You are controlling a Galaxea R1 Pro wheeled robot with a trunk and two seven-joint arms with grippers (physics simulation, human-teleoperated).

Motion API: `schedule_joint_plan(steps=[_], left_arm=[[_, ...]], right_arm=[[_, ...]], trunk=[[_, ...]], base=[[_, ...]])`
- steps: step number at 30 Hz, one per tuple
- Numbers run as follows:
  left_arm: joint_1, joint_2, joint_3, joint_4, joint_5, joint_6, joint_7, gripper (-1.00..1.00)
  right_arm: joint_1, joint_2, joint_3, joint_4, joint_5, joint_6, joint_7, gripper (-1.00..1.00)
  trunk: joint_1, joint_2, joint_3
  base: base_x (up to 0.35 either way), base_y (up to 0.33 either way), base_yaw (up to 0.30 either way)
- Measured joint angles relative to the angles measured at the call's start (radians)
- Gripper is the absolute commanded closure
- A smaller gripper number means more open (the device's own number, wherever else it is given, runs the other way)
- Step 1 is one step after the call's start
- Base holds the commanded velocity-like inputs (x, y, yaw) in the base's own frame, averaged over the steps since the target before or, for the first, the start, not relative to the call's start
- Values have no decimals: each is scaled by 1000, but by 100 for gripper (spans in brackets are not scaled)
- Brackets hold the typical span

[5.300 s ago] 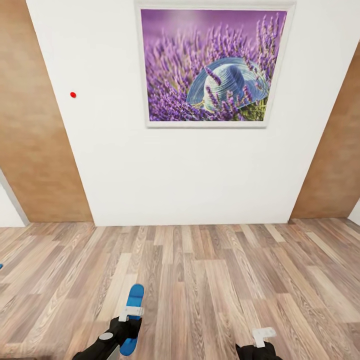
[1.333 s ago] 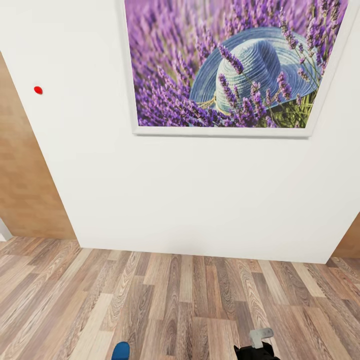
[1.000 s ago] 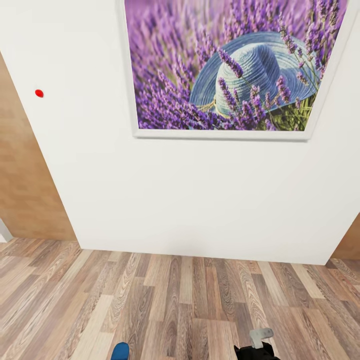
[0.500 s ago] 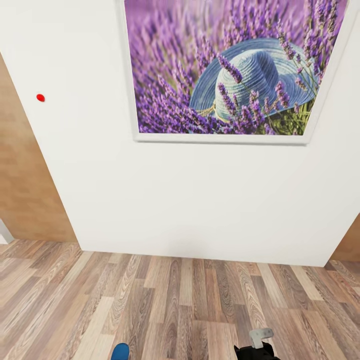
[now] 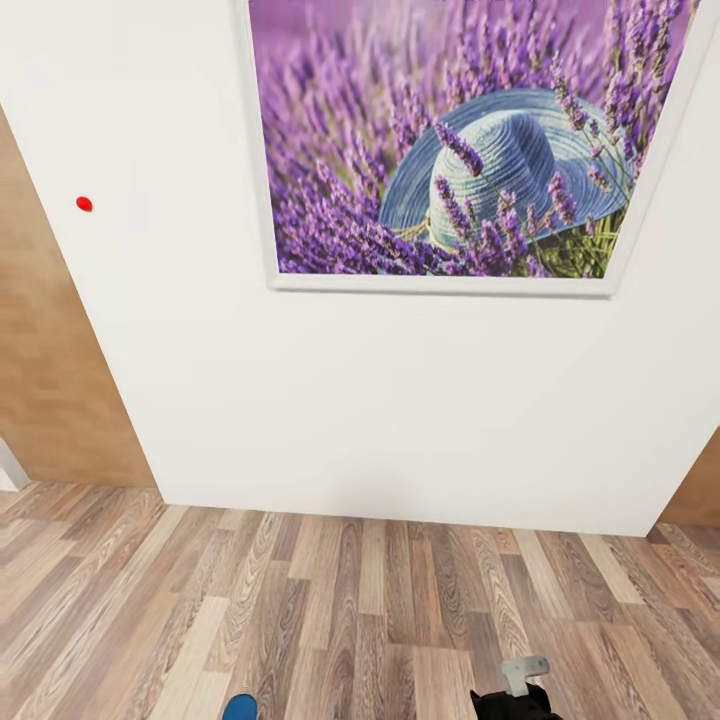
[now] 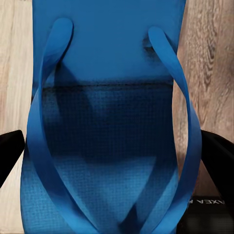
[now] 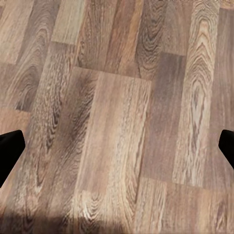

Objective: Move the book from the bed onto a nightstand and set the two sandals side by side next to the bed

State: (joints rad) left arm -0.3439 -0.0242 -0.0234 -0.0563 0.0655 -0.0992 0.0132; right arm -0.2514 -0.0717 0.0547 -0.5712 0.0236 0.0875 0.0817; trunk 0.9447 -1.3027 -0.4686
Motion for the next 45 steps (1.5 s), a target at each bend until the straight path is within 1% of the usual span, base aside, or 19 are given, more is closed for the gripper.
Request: schedule_joint_plan(steps=[7, 14, 24, 45], left_arm=[[24, 1, 0, 0, 1, -1, 0, 100], [59, 0, 1, -1, 6, -2, 1, 100], [66, -1, 2, -1, 8, -2, 1, 100], [67, -2, 0, -2, 6, 1, 3, 100]], right_arm=[[0, 2, 1, 13, -1, -1, -3, -100], [0, 3, 1, 74, 1, -22, -5, -100], [0, 4, 2, 93, 0, -34, -7, -100], [0, 4, 0, 95, 0, -36, -7, -100]], trunk=[[-27, 49, 22], [-54, 98, 44], [-92, 168, 75], [-173, 315, 141]], base=[[0, 0, 0], [0, 0, 0], [0, 0, 0], [0, 0, 0]])
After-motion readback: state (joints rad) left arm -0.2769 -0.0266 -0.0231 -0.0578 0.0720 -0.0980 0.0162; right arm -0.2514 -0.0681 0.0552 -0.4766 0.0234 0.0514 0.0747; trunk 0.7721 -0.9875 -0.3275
